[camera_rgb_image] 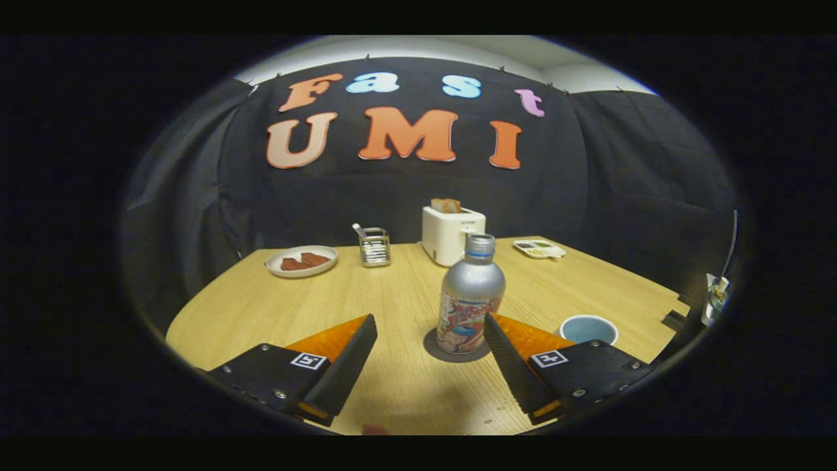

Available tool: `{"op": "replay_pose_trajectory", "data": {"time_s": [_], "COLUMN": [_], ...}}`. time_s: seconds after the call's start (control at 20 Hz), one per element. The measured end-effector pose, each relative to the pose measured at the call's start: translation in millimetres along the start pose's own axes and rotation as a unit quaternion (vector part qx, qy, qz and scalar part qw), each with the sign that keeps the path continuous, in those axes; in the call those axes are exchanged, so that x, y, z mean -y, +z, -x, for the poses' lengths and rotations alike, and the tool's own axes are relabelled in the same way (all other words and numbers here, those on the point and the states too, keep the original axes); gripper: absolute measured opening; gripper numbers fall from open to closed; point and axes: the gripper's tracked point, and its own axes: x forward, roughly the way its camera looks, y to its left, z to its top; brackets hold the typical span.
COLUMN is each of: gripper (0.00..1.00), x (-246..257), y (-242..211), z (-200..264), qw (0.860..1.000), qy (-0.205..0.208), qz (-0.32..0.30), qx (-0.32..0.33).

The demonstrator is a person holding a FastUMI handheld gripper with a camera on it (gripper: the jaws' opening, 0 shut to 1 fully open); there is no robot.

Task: Take the bottle from table, then pour the juice into the cup, finally place the bottle on the coaster

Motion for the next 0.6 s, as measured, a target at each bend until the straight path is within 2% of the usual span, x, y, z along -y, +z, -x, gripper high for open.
{"op": "replay_pose_trajectory", "data": {"time_s": [0.3,0.5,0.6], "gripper": [0.97,0.97,0.97], "x": [-54.8,-72.2,-72.4], "y": [27.1,28.9,21.2], "z": [62.2,91.8,99.5], "qw": [0.993,0.989,0.989], "qy": [0.089,0.116,0.112], "qz": [-0.019,-0.023,-0.007], "qx": [0.071,0.093,0.095]}}
